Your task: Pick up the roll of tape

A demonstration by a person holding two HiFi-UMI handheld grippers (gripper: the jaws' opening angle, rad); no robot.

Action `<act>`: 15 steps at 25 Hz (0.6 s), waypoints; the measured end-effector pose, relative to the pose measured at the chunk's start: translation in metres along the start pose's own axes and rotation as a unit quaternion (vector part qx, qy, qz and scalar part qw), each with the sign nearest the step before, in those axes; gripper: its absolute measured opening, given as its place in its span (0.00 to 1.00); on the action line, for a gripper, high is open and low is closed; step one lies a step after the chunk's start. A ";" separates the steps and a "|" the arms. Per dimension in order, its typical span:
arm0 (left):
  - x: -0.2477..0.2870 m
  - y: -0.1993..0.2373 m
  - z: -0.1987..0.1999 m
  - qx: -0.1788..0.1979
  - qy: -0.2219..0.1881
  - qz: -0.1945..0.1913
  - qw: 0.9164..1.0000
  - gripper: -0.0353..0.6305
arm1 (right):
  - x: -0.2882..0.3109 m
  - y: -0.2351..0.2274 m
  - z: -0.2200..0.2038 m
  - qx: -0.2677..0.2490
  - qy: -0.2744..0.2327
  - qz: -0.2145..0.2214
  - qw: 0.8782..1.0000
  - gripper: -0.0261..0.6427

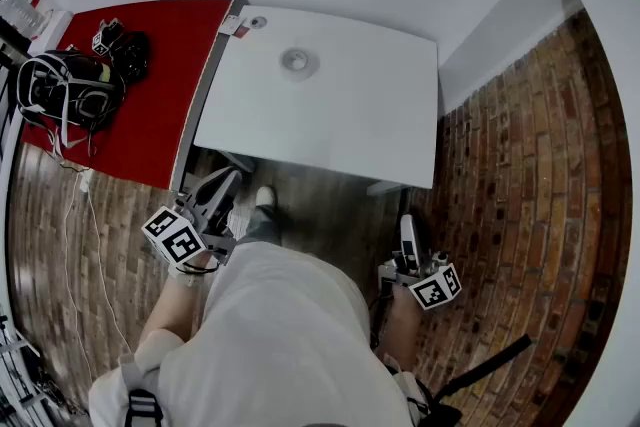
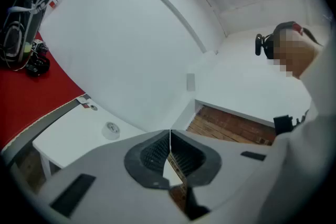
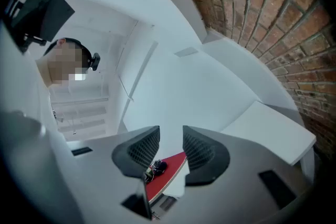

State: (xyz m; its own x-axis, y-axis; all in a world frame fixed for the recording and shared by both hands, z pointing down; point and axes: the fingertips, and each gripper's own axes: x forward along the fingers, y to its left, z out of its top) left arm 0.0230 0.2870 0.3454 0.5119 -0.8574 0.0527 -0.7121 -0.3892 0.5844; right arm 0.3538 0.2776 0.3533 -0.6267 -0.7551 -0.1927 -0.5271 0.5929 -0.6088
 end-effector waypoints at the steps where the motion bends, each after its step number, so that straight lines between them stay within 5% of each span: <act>1: 0.008 0.010 0.007 -0.001 0.000 -0.002 1.000 0.07 | 0.012 -0.004 -0.001 0.000 0.001 -0.003 1.000 0.22; 15: 0.114 0.189 0.092 -0.009 0.052 -0.006 0.999 0.07 | 0.220 -0.053 -0.023 -0.021 0.031 -0.073 0.997 0.23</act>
State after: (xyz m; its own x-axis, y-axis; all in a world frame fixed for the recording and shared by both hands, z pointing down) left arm -0.0976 0.0844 0.3871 0.5678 -0.8130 0.1293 -0.6974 -0.3915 0.6003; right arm 0.2309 0.0867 0.3615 -0.5745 -0.8166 -0.0558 -0.6382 0.4897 -0.5941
